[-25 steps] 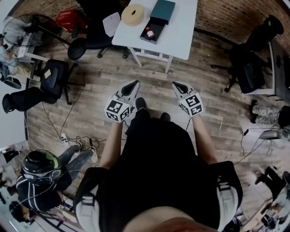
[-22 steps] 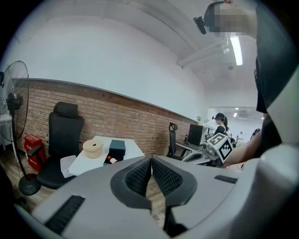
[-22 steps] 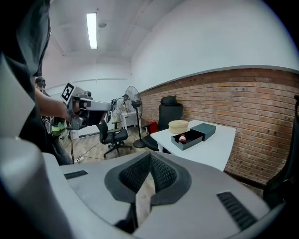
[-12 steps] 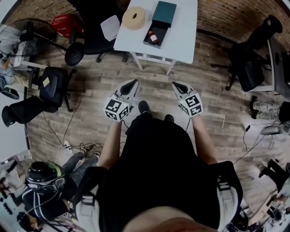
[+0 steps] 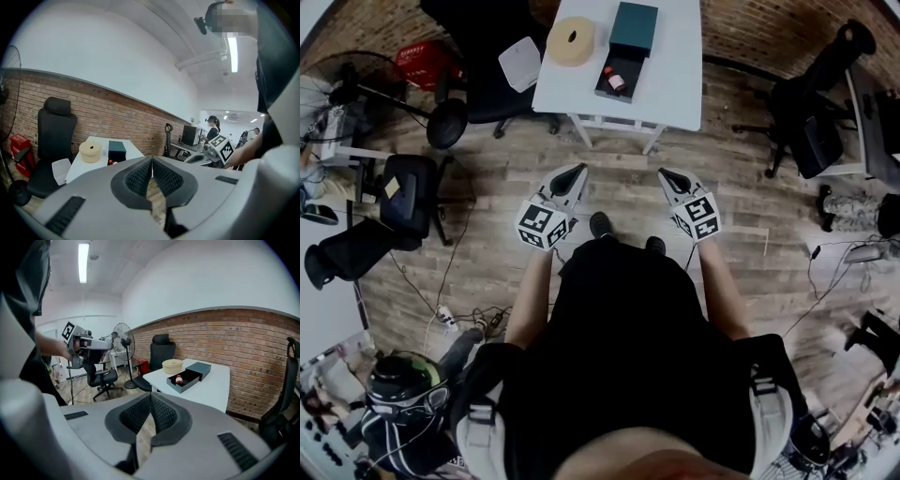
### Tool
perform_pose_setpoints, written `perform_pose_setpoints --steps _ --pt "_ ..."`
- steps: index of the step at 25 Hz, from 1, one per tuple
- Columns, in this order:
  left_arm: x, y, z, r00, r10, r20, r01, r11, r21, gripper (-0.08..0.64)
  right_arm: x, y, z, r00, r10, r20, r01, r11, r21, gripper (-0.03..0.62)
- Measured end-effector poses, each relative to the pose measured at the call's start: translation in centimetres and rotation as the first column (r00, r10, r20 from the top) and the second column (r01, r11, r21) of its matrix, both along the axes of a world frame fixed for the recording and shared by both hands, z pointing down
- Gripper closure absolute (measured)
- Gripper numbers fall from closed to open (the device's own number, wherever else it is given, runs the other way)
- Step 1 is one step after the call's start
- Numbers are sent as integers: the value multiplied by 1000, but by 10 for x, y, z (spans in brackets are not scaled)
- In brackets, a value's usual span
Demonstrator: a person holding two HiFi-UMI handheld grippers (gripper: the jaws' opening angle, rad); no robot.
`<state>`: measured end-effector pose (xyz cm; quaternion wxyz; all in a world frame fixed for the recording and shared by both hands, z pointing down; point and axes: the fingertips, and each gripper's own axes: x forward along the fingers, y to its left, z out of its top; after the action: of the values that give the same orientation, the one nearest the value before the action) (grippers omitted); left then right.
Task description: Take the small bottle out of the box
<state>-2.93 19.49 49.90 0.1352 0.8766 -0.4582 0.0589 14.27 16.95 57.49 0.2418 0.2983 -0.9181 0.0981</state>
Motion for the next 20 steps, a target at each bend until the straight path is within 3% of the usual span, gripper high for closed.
perform_pose_setpoints --steps 20 --pt "-69 -18 6 998 64 -6 -64 998 4 540 -61 -15 9 997 76 -19 -75 997 5 594"
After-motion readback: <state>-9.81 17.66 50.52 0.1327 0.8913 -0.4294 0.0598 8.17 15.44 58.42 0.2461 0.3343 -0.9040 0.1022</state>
